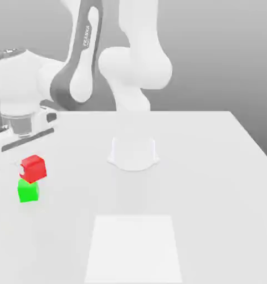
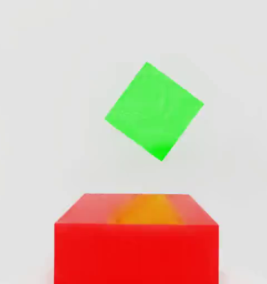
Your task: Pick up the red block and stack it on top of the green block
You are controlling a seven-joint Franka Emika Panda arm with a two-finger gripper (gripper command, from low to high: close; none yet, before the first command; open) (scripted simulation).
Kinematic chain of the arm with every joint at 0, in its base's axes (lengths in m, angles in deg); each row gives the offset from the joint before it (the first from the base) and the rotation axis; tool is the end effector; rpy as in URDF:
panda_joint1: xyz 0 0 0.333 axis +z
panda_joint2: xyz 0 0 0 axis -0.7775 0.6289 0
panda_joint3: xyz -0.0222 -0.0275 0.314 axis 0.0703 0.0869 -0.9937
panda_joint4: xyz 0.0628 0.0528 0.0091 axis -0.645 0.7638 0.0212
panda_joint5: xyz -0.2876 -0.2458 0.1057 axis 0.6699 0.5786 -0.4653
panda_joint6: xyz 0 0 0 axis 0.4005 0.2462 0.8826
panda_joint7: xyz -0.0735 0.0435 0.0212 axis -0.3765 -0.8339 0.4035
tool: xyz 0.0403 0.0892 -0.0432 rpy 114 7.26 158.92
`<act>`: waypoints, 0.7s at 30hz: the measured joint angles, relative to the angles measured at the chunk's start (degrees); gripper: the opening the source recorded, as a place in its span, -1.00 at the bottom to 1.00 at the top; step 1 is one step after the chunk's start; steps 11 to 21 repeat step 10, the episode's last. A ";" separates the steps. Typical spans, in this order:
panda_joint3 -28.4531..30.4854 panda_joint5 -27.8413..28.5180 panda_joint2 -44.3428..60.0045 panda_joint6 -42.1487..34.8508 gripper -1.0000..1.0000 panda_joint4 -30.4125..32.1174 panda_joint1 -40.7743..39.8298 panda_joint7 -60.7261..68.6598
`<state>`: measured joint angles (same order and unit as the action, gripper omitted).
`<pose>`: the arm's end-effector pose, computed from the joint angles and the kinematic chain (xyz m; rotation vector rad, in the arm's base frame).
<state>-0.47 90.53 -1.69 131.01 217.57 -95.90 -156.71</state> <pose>0.2148 -0.3019 0.2431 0.1528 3.1375 -0.0041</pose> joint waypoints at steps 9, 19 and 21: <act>-0.82 -6.44 12.43 11.68 1.00 -0.55 -1.69 4.26; -0.82 -6.44 12.43 11.68 1.00 -0.55 -1.69 4.26; -0.82 -6.44 12.43 11.68 1.00 -0.55 -1.69 4.26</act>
